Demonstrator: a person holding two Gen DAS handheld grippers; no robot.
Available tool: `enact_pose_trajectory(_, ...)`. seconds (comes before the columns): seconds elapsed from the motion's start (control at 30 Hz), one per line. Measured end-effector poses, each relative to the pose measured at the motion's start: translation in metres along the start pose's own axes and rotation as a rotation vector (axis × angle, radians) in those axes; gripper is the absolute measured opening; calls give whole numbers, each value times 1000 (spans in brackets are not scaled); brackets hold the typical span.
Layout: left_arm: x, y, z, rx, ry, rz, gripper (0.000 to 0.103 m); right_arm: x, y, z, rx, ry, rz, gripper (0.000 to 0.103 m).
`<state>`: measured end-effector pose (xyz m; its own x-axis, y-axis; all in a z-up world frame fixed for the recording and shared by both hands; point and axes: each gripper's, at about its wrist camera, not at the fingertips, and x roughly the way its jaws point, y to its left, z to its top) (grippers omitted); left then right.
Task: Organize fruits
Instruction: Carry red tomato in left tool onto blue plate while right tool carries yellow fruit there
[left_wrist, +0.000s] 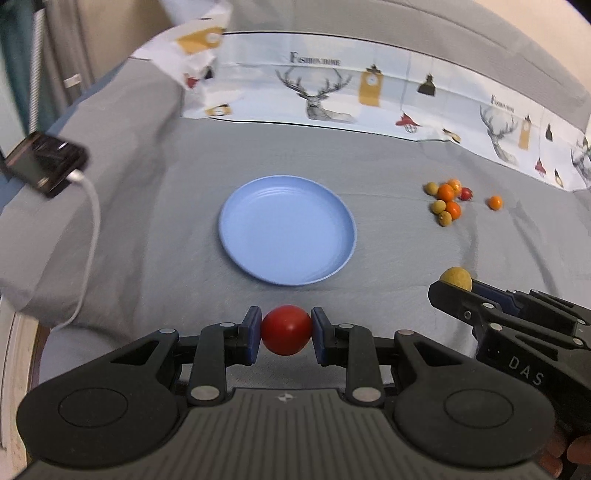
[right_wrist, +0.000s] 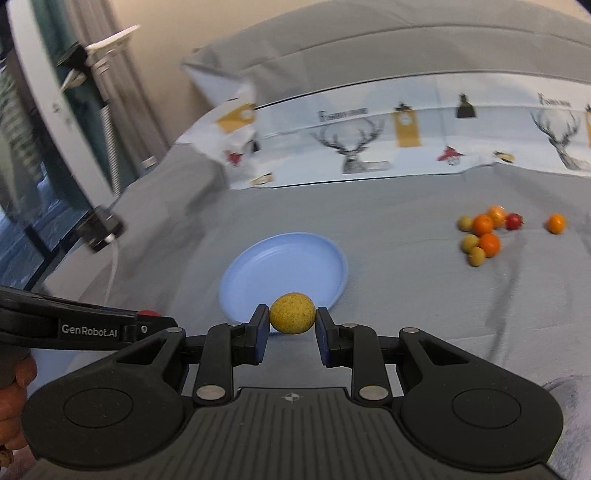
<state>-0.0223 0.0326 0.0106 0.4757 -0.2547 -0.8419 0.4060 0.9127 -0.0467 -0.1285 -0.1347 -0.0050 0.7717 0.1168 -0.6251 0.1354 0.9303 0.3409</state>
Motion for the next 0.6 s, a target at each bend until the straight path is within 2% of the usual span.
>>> enact_pose_trajectory(0.23, -15, 28, -19, -52, -25, -8, 31, -10, 39, -10, -92, 11, 8, 28)
enact_pose_trajectory(0.6, -16, 37, -19, -80, -41, -32, 31, -8, 54, -9, -139, 19, -17, 28)
